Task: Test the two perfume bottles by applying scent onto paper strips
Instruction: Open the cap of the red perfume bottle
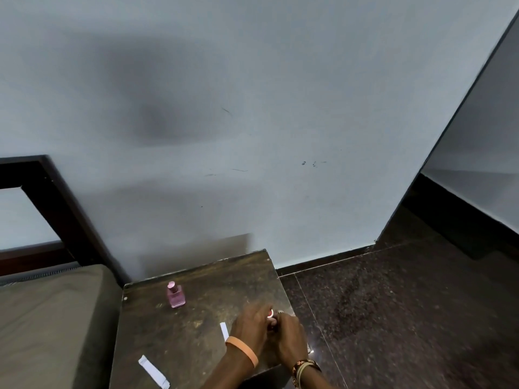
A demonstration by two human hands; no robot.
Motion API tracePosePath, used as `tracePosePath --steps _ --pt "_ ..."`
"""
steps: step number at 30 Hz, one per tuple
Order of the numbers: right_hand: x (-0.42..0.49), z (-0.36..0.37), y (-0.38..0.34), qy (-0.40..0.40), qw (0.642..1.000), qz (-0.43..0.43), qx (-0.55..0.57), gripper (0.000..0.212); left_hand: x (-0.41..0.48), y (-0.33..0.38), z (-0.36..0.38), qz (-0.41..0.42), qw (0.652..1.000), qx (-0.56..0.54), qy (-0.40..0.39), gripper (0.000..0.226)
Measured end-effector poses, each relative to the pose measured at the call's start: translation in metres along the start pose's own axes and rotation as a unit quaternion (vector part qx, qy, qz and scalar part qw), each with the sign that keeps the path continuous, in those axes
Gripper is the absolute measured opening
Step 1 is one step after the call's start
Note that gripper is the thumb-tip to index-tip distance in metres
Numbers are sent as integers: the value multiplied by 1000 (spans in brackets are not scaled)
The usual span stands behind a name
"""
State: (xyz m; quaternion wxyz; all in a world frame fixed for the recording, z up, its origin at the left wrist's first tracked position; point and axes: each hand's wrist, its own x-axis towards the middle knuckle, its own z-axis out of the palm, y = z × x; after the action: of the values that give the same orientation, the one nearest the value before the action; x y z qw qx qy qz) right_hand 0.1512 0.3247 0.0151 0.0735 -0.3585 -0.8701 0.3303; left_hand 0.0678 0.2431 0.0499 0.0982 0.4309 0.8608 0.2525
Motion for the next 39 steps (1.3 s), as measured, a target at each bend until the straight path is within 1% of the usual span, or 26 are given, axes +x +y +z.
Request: tracePosePath --steps 2,4,5,8,10,12,16,18,21,24,27,28,29,31,34,39 --pt "0 4 3 9 1000 -4 -10 14 0 -2 -2 -14 1000 -3 3 20" --pt "0 4 3 10 1000 -6 -7 12 0 -3 -4 -18 1000 -7 5 23" --pt "1 3 3 10 1000 -8 -6 12 0 -3 -6 -12 1000 -11 2 27" --pt "1 -2 -1 -9 1000 6 11 11 2 -6 -8 32 998 -26 -49 49" --pt "2 -2 -2 -18 1000 10 12 12 5 -8 -10 40 997 -22 -62 46" --pt "2 -2 0 -17 1000 7 14 12 7 -11 -8 44 998 -20 -48 41" --pt "5 0 0 -5 1000 -2 -14 8 3 -13 -4 -15 1000 -19 1 36" --pt "4 -1 0 1 1000 -4 -12 10 0 -12 -4 5 1000 -16 1 40" --pt "4 -1 0 -13 1000 3 3 12 4 -14 0 70 997 -31 -19 45" --pt "4 0 0 -30 999 8 13 16 5 -12 -6 52 998 -19 -17 37" --pt "7 0 1 -32 999 10 10 13 4 -14 -4 21 1000 -19 1 38" --pt "7 0 1 -28 1000 10 7 13 3 -12 -4 27 1000 -15 6 38" --pt "7 0 1 -24 1000 10 6 12 3 -9 -4 40 999 -13 5 39" --pt "4 -2 -2 -18 1000 12 5 11 3 -6 -4 65 997 -6 -29 44" --pt "2 -2 -2 -28 1000 12 7 17 5 -9 -6 69 996 -15 -54 38" --pt "3 -5 -5 -21 1000 9 -9 13 0 -4 -6 51 998 -40 4 30"
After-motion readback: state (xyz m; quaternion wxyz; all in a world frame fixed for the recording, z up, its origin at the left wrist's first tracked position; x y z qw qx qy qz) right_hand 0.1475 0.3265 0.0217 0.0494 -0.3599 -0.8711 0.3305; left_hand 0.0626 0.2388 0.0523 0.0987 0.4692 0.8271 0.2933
